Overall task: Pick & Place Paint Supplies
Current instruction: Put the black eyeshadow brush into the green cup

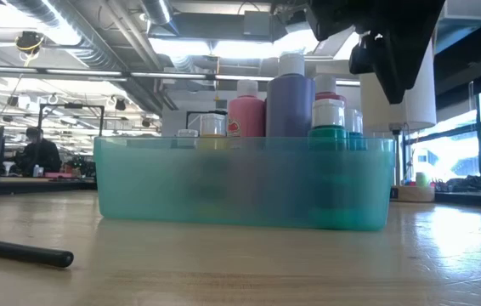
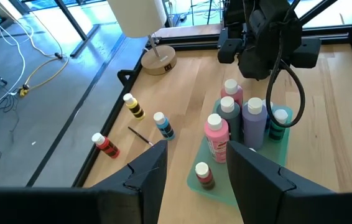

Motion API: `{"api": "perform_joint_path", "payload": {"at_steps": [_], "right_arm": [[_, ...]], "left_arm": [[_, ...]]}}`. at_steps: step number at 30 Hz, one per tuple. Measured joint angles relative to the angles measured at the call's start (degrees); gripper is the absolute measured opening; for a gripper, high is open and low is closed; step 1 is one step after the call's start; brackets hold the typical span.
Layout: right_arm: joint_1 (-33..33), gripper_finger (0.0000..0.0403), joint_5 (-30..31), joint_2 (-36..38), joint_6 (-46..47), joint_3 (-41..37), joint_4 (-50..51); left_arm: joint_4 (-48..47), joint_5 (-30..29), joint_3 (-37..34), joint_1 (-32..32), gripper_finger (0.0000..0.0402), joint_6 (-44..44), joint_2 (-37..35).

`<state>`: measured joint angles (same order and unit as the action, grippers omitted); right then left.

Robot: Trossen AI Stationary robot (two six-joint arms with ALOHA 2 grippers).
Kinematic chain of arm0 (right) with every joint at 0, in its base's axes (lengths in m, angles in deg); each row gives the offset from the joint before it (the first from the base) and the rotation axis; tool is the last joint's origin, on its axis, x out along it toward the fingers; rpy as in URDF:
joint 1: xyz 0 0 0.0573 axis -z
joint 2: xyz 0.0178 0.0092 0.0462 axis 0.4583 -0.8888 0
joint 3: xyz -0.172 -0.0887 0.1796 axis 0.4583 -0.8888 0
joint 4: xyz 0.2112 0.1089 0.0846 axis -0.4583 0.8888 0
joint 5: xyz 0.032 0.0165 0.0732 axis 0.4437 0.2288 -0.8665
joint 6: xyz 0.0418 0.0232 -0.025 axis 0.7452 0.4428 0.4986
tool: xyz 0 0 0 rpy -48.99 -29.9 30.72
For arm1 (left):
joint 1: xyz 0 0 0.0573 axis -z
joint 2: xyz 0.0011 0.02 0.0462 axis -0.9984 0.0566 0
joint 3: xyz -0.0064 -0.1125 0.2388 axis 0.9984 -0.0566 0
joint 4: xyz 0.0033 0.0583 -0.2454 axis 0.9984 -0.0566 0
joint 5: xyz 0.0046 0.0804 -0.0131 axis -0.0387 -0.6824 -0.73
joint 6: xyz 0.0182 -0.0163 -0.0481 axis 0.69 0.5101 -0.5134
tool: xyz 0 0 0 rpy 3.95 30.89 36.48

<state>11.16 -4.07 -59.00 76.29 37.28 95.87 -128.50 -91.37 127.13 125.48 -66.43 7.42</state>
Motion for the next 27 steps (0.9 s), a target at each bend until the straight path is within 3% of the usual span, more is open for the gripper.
{"api": "perform_joint_path", "payload": {"at_steps": [27], "right_arm": [[-0.04,0.0163,1.49,0.00,-2.21,0.02,-1.96]], "left_arm": [[-0.02,-0.85,0.00,0.02,0.0159,-1.49,0.00]]}}
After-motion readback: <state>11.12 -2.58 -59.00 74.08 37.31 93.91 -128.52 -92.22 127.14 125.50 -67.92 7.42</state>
